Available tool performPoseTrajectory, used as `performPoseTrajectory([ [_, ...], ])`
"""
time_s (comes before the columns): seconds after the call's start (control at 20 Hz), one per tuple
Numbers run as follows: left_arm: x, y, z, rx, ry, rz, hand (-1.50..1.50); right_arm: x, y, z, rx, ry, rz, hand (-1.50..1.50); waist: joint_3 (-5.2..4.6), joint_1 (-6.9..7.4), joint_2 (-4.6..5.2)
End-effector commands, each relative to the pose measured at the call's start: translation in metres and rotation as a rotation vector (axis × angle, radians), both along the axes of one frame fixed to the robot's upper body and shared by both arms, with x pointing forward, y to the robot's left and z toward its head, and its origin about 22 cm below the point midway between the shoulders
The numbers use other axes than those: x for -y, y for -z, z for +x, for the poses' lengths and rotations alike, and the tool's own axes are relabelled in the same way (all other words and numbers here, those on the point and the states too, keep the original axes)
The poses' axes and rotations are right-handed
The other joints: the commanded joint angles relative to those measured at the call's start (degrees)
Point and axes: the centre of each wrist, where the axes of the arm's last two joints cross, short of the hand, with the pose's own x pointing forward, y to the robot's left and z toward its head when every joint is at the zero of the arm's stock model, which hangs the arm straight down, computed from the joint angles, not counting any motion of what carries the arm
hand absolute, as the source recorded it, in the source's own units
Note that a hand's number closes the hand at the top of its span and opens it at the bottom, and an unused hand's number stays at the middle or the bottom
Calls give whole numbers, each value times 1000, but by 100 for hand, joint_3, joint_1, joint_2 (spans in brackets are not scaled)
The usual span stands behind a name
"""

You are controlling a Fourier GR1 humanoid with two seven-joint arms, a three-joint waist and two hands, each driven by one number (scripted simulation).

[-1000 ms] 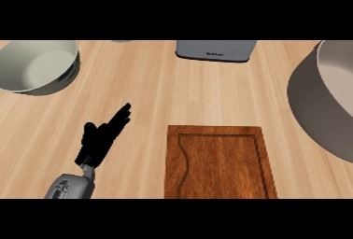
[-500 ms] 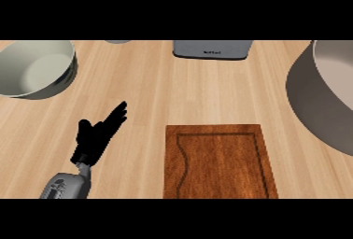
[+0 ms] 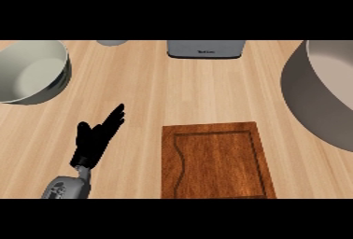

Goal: Pick the tomato from the cutting board and place it in the pot

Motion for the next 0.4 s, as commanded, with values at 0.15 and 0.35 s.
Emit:
performPoseTrajectory([
  [0.15, -11, -14, -8, -18, -24, 4, 0, 33, -11, -34, 298, 151, -14, -150, -4, -145, -55],
  [0.35, -17, 5, -17, -8, -35, -6, 0, 58, 1, -68, 382, 161, -3, -150, -6, -148, -40],
])
